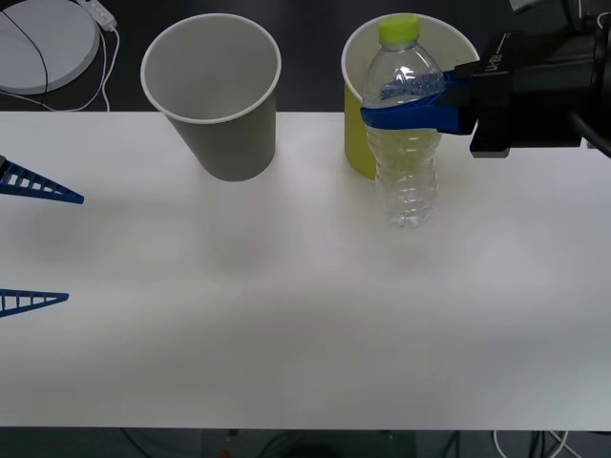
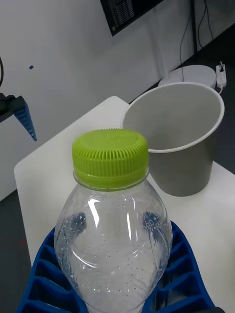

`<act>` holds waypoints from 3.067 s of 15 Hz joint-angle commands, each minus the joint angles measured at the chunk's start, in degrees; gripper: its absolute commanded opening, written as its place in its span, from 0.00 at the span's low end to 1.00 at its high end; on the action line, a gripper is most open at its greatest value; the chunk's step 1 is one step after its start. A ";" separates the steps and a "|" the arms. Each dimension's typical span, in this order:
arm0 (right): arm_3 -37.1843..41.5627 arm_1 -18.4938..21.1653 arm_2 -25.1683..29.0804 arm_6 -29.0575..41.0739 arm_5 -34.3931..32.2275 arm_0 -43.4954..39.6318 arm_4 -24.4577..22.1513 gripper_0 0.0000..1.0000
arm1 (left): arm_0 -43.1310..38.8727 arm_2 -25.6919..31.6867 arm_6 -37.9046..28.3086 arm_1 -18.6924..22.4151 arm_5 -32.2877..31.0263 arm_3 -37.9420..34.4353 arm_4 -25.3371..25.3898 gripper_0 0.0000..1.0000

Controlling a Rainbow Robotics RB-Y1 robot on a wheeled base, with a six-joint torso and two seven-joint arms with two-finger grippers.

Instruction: Put the can into the green bin and the plastic bottle into the gray bin

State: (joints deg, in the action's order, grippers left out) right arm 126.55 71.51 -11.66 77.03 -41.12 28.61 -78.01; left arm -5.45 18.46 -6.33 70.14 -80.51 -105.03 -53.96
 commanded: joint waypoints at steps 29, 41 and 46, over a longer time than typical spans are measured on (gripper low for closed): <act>-45.26 -11.92 -48.99 1.63 -5.29 63.33 17.72 0.00 | 0.00 0.00 0.00 0.00 0.00 0.00 0.00 1.00; -71.18 -27.30 -65.25 1.72 -5.99 79.94 25.10 0.00 | 0.00 0.00 0.00 0.00 0.00 0.00 0.00 1.00; -78.39 -32.83 -69.90 2.60 -5.99 83.45 26.86 0.00 | 0.00 0.00 0.00 0.00 0.00 0.00 0.00 1.00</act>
State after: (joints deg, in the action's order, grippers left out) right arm 49.53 39.89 -80.64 79.45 -47.10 111.37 -51.16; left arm -5.45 18.46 -6.33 70.14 -80.51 -105.03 -53.96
